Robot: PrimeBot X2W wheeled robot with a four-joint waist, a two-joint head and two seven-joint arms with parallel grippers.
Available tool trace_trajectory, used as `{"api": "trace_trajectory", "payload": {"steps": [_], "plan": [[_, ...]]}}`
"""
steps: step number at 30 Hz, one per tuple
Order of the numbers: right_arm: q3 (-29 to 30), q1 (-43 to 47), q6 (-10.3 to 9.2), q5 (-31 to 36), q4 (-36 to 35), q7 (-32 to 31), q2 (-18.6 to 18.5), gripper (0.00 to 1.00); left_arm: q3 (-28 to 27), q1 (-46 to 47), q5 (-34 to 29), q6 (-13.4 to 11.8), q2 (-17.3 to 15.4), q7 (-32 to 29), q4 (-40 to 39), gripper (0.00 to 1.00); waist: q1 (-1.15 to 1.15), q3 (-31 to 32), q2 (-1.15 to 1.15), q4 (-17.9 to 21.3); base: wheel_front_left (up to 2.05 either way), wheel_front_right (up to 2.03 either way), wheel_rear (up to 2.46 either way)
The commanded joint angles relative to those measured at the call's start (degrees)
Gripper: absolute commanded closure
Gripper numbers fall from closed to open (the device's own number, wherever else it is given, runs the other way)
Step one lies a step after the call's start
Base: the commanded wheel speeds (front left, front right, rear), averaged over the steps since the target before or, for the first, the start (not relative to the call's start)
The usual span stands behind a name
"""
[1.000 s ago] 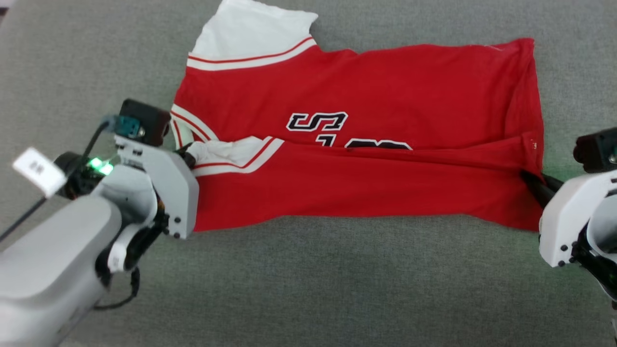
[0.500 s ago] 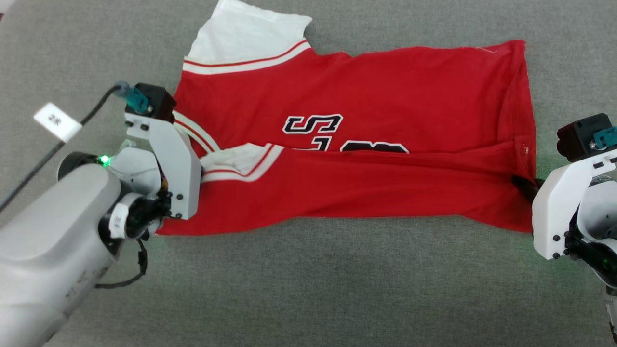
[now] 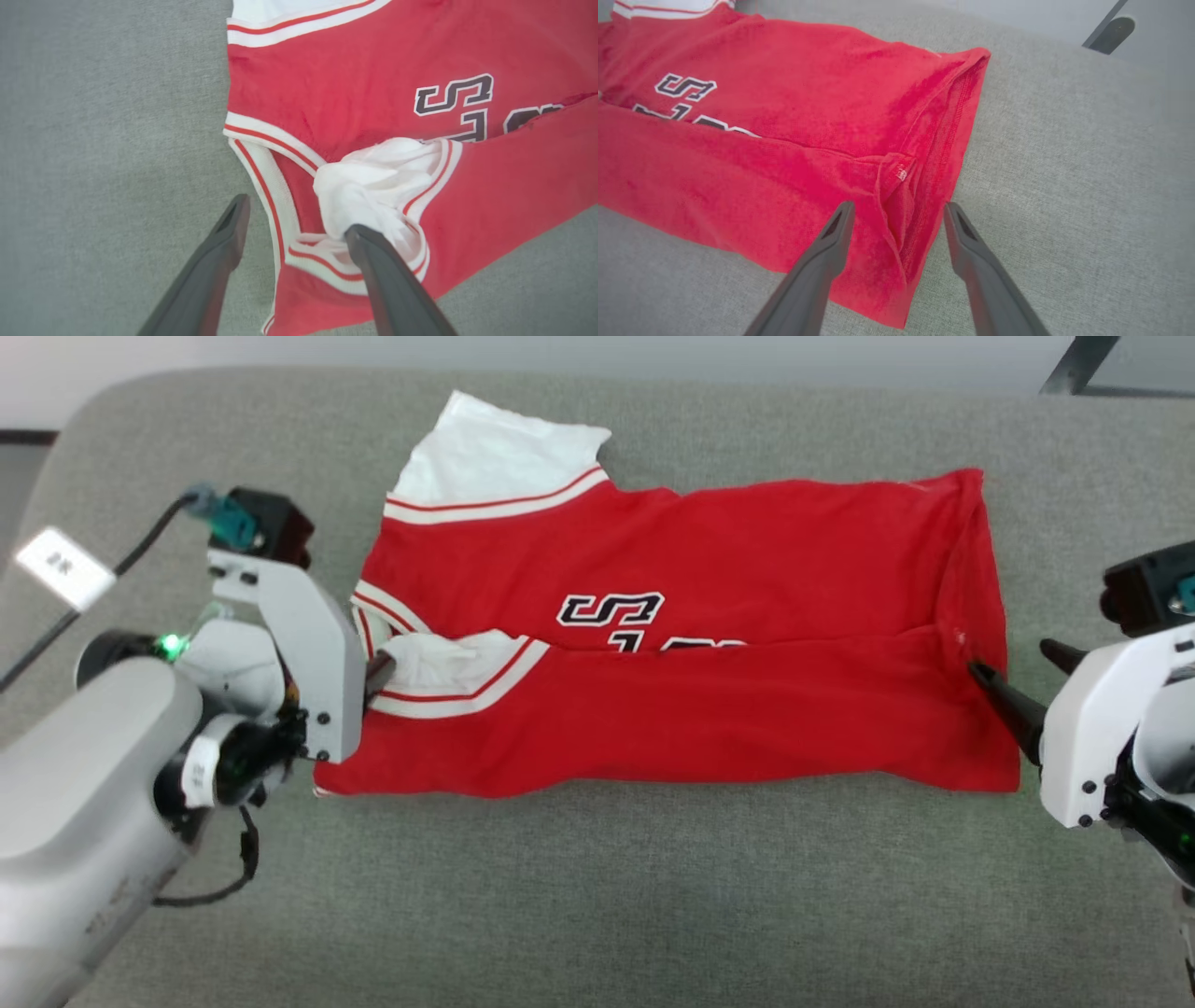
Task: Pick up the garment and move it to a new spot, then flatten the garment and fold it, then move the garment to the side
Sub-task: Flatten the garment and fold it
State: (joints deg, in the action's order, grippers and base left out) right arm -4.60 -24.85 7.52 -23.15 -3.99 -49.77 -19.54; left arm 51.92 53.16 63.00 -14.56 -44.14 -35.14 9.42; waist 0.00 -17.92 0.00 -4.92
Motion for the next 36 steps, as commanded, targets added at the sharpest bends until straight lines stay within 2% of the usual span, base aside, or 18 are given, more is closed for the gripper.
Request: {"api": "trace_trajectory", "payload": {"steps": [1, 4, 11, 16, 20, 26, 29, 30, 34, 36], "plan": [[0.39, 1.49, -0.07, 0.45, -0.86, 1.28, 0.04, 0.00, -0.60, -1.51, 0.23, -1.49, 0.03, 1.22, -0.06, 0.00, 0.00, 1.73, 0.00, -0.17, 0.00, 0.00, 0.00], [0.83, 2.89, -0.07, 0.65, -2.03, 3.73, 0.27, 0.00, -0.13, -3.60, 0.66, -1.97, -0.09, 1.68, 0.30, 0.00, 0.00, 3.02, 0.00, 0.01, 0.00, 0.00, 0.00], [1.74, 6.48, -0.07, 0.55, -4.76, 8.00, 1.71, 0.00, -0.88, -6.37, 5.23, -0.53, -0.62, -0.71, 1.99, 0.00, 0.00, 5.28, 0.00, 1.39, 0.00, 0.00, 0.00], [3.26, 8.96, -0.07, 0.44, -5.87, 8.14, 2.66, 0.00, -1.04, -5.45, 8.02, 1.12, -1.45, -4.74, 3.72, 0.00, 0.00, 6.03, 0.00, 2.29, 0.00, 0.00, 0.00], [4.01, 10.08, -0.07, 0.69, -6.57, 7.64, 3.23, 0.00, -0.05, -3.31, 7.76, 3.43, -2.57, -8.50, 5.11, 0.00, 0.00, 6.12, 0.00, 3.04, 0.00, 0.00, 0.00], [4.01, 10.40, -0.07, 0.49, -7.93, 7.88, 3.58, 0.00, 0.07, -1.01, 8.34, 3.32, -3.22, -12.22, 6.21, 0.00, 0.00, 6.32, 0.00, 3.87, 0.00, 0.00, 0.00], [4.18, 10.61, -0.07, 0.45, -9.44, 9.12, 3.80, 0.00, -0.70, -0.55, 8.81, 2.78, -3.69, -12.23, 5.25, 0.00, 0.00, 6.64, 0.00, 4.17, 0.00, 0.00, 0.00], [3.88, 10.81, -0.07, 0.65, -10.12, 9.78, 3.41, 0.00, -0.64, -0.60, 8.51, 3.51, -3.92, -11.87, 4.42, 0.00, 0.00, 6.75, 0.00, 4.20, 0.00, 0.00, 0.00], [3.88, 11.83, -0.07, 1.22, -12.72, 13.59, 3.25, 0.00, -1.66, -2.22, 7.80, 3.54, -4.80, -8.23, 1.40, 0.00, 0.00, 7.41, 0.00, 4.33, 0.00, 0.00, 0.00], [4.44, 12.62, -0.07, 1.55, -13.66, 15.89, 3.61, 0.00, -2.07, -3.78, 7.87, 2.36, -5.57, -6.69, -0.18, 0.00, 0.00, 7.93, 0.00, 4.30, 0.00, 0.00, 0.00]]}}
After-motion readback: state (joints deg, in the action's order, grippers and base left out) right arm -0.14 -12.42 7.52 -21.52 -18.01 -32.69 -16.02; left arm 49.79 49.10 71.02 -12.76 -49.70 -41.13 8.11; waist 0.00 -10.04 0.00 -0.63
